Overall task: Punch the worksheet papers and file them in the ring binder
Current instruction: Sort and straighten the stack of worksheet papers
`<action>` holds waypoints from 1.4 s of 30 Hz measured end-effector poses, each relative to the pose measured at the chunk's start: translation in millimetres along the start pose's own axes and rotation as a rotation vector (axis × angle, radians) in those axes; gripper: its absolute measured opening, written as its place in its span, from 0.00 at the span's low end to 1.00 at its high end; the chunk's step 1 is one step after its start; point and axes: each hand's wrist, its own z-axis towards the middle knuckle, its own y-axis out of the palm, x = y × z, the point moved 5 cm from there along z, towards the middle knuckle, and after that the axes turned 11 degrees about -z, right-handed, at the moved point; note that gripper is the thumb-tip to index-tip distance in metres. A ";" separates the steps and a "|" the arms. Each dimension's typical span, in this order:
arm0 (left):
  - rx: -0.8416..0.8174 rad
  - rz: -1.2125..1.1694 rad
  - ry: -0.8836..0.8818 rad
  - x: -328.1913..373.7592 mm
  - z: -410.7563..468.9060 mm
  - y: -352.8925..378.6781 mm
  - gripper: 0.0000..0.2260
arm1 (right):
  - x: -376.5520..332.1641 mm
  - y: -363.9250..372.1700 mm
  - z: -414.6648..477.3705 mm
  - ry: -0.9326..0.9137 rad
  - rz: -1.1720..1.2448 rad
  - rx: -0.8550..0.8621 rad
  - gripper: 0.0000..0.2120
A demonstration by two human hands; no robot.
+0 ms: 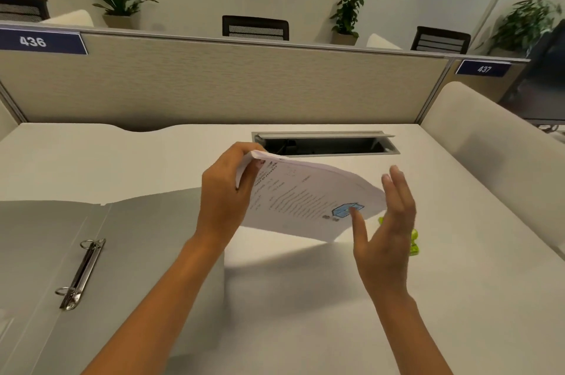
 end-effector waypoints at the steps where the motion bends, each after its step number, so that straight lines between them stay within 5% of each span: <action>1: -0.034 0.025 0.051 4.5 3.6 0.4 0.07 | -2.9 2.4 4.3 -0.008 0.001 -0.021 0.36; 6: -0.138 0.058 0.174 20.1 17.6 -2.6 0.07 | -4.7 20.3 14.9 0.062 0.110 -0.203 0.25; 10: 0.037 0.173 0.247 22.3 25.0 -12.4 0.11 | -6.2 25.2 11.4 0.076 0.144 -0.175 0.07; 14: 0.277 0.200 -0.015 -7.1 8.6 -28.5 0.29 | 6.4 30.6 0.0 0.335 0.320 -0.221 0.04; 17: 0.280 0.049 -0.253 -30.0 -20.3 -24.7 0.36 | 18.5 34.6 -9.6 0.528 0.497 -0.263 0.07; 24: 0.095 -0.415 -0.722 -57.2 -60.1 10.2 0.13 | 24.6 43.1 -34.2 0.682 0.626 -0.339 0.12; 30: 0.116 -0.426 -0.588 -38.0 -56.6 17.6 0.07 | 17.1 38.1 -34.4 0.649 0.541 -0.228 0.08; 36: 0.108 -0.467 -0.517 -23.9 -52.5 20.8 0.08 | 8.3 27.1 -28.8 0.636 0.564 -0.127 0.15; 42: 0.069 -0.494 -0.537 -20.9 -55.4 28.6 0.09 | 3.1 22.2 -27.7 0.594 0.585 -0.057 0.07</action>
